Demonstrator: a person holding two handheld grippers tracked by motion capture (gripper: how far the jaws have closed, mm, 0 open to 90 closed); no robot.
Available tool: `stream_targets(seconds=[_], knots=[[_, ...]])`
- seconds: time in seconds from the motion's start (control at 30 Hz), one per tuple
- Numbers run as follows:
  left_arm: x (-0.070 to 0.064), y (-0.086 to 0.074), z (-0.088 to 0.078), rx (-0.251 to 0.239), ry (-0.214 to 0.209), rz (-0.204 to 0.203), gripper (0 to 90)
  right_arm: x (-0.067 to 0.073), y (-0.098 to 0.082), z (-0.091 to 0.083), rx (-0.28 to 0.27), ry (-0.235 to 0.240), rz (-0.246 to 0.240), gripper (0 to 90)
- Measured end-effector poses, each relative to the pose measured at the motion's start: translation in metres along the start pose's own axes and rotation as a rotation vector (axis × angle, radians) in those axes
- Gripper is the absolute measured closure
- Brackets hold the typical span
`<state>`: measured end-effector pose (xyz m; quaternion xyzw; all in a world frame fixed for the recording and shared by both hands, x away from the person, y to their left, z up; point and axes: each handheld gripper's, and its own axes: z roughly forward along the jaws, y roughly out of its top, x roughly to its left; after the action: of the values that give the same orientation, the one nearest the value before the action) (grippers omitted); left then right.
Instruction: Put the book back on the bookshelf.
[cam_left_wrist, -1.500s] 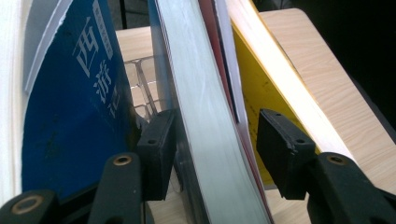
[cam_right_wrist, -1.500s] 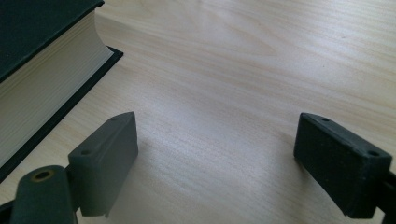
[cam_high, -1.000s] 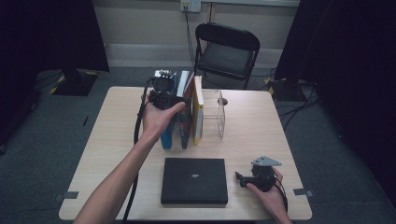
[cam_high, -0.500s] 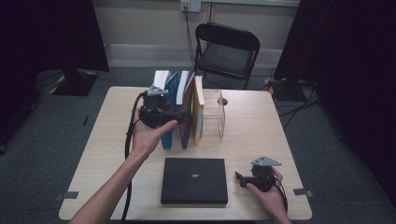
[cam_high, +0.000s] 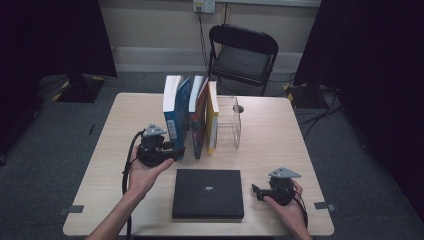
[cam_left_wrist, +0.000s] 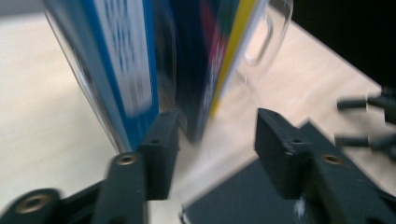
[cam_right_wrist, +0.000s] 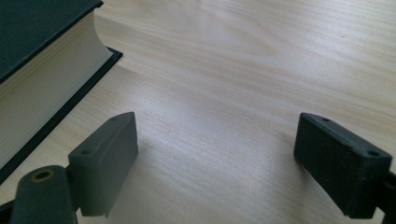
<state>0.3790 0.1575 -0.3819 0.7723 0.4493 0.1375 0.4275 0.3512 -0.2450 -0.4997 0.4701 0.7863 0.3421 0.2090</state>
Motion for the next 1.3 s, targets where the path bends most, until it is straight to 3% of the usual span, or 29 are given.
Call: stream_targets(seconds=[0.07,0.23,0.33,0.4,0.5,0.67,0.7,0.73,0.93,1.0,1.07,1.3], knots=[[0.004,-0.010,0.004,0.034,0.004,-0.015,55.5,0.001,0.001,0.000,0.005,0.000,0.002,13.7],[0.012,-0.029,0.006,0.054,-0.011,-0.053,55.7,0.005,0.003,0.001,0.016,0.014,-0.011,14.4],[0.011,-0.041,0.005,0.077,0.006,-0.023,57.7,0.007,0.005,0.001,0.022,0.020,-0.012,15.5],[0.013,-0.049,0.007,0.079,-0.022,-0.045,58.0,0.009,0.006,0.001,0.029,0.035,-0.013,17.8],[0.014,-0.058,0.013,0.113,-0.017,-0.056,58.6,0.012,0.008,-0.002,0.021,0.063,-0.014,20.3],[0.010,-0.064,0.020,0.127,-0.032,-0.064,57.0,0.018,0.015,-0.010,-0.023,0.094,-0.001,26.5],[0.011,-0.065,0.021,0.141,-0.023,-0.043,56.3,0.019,0.017,-0.012,-0.031,0.109,0.000,26.5],[0.010,-0.066,0.023,0.137,-0.026,-0.057,54.9,0.021,0.018,-0.014,-0.036,0.120,-0.001,26.6],[0.007,-0.067,0.032,0.153,-0.033,-0.036,51.4,0.034,0.023,-0.031,-0.081,0.189,-0.008,25.9],[0.004,-0.067,0.036,0.150,-0.033,-0.041,50.4,0.039,0.022,-0.032,-0.079,0.204,-0.015,24.7],[0.003,-0.067,0.038,0.157,-0.030,-0.021,47.7,0.044,0.021,-0.033,-0.077,0.221,-0.028,23.3],[0.005,-0.065,0.044,0.156,-0.055,-0.039,44.8,0.059,0.018,-0.032,-0.064,0.292,-0.056,18.6]])
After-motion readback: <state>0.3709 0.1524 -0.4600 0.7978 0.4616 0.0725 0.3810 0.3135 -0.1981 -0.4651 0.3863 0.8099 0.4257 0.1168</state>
